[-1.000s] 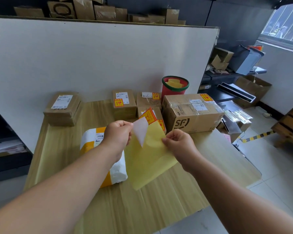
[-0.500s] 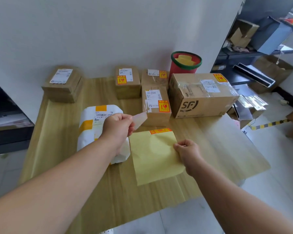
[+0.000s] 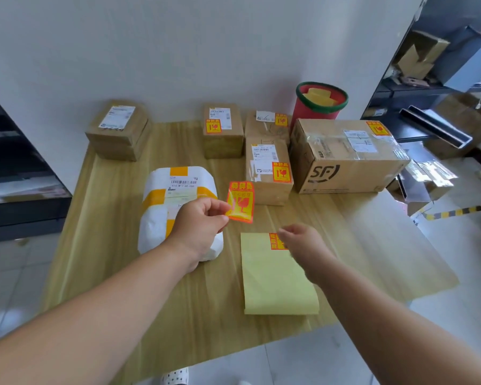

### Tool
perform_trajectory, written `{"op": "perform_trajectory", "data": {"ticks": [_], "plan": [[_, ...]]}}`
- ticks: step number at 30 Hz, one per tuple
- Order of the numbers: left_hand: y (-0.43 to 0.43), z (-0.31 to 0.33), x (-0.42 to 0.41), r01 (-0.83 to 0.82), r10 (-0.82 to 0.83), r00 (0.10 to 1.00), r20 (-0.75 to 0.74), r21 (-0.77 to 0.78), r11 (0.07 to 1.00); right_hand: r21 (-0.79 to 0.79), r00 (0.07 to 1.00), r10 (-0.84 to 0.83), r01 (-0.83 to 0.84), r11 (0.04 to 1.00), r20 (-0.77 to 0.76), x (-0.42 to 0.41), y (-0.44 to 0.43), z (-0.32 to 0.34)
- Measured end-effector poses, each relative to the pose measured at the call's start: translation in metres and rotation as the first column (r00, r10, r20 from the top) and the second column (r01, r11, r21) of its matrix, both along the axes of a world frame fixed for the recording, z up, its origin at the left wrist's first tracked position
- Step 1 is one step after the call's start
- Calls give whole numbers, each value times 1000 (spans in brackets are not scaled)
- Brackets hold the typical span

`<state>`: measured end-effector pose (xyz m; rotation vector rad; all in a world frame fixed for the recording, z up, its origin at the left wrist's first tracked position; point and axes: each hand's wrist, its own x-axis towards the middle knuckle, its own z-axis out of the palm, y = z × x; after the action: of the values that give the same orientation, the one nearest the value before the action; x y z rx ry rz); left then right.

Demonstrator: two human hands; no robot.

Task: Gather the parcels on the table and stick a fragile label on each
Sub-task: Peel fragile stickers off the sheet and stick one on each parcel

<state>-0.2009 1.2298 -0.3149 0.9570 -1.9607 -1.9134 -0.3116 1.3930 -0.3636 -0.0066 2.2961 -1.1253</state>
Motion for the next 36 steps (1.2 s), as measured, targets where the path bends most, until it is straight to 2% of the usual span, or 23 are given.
{"op": "perform_trajectory", "data": {"ticks": [2,3,7,12,18,28,32,36], "plan": [[-2,0,6,16,-16,1000,-6,-20,1000,-286,974,-6,72,956,226,10,-21,20],[-3,0,9,24,-25,1000,-11,-35,999,-368,956,6,107,924,293,14,-31,27],[-11,1,20,44,-47,999,-23,-100,994,-482,953,12,142,865,303,26,-58,36],[-31,2,30,29,-34,999,-30,-146,989,-501,972,-30,147,853,233,36,-75,48],[-59,9,30,46,-58,996,-68,-169,984,-443,997,-17,46,895,69,43,-100,62],[-93,9,36,117,-131,985,-110,-126,985,-404,992,-105,124,906,70,48,-132,66],[-116,2,37,92,-108,993,-56,-231,969,-402,976,-189,215,890,105,41,-133,64],[-136,-12,39,129,-127,992,26,-329,936,-366,969,-195,238,899,152,40,-133,54]]}}
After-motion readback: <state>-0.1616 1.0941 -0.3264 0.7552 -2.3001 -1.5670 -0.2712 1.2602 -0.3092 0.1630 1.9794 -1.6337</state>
